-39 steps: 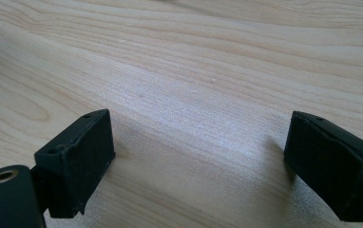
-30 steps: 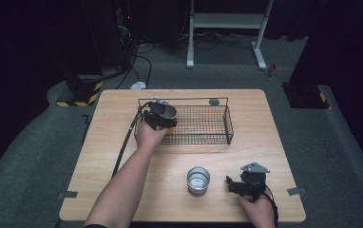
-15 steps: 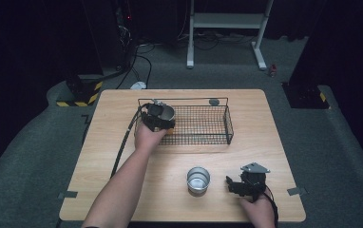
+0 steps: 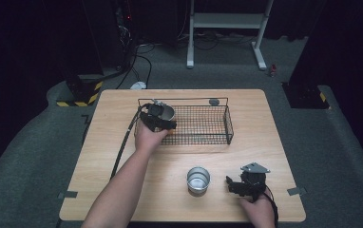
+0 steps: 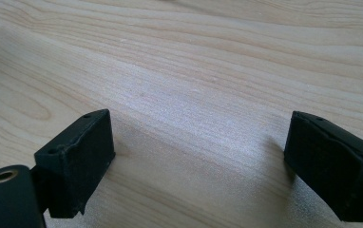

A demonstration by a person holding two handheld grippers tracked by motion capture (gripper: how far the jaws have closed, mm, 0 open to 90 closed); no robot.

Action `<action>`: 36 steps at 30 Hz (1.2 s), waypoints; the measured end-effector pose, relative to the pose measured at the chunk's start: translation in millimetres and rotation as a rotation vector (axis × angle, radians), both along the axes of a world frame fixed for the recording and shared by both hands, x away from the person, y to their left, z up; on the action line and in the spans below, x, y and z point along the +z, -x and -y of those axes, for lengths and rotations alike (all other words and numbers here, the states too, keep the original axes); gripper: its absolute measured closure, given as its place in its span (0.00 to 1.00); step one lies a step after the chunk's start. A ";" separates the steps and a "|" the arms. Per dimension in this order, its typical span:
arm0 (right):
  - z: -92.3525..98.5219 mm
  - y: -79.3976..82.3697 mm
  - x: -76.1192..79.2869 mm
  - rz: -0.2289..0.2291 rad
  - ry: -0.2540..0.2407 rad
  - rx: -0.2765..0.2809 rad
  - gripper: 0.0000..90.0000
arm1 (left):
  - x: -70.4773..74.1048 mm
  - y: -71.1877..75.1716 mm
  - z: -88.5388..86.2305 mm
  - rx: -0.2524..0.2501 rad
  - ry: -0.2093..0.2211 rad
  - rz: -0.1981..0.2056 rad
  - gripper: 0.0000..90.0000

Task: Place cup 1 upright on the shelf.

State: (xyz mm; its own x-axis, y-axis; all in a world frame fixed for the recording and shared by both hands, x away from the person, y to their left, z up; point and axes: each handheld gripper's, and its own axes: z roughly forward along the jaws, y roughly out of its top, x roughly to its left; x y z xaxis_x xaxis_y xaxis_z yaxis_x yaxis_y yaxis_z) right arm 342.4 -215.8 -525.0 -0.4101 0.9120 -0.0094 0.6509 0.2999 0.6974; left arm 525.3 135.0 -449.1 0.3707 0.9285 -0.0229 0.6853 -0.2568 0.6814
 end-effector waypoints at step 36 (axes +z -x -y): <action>0.0 0.0 0.0 0.000 0.000 0.000 0.10 | 23.4 19.8 -18.9 -0.034 0.074 0.078 0.01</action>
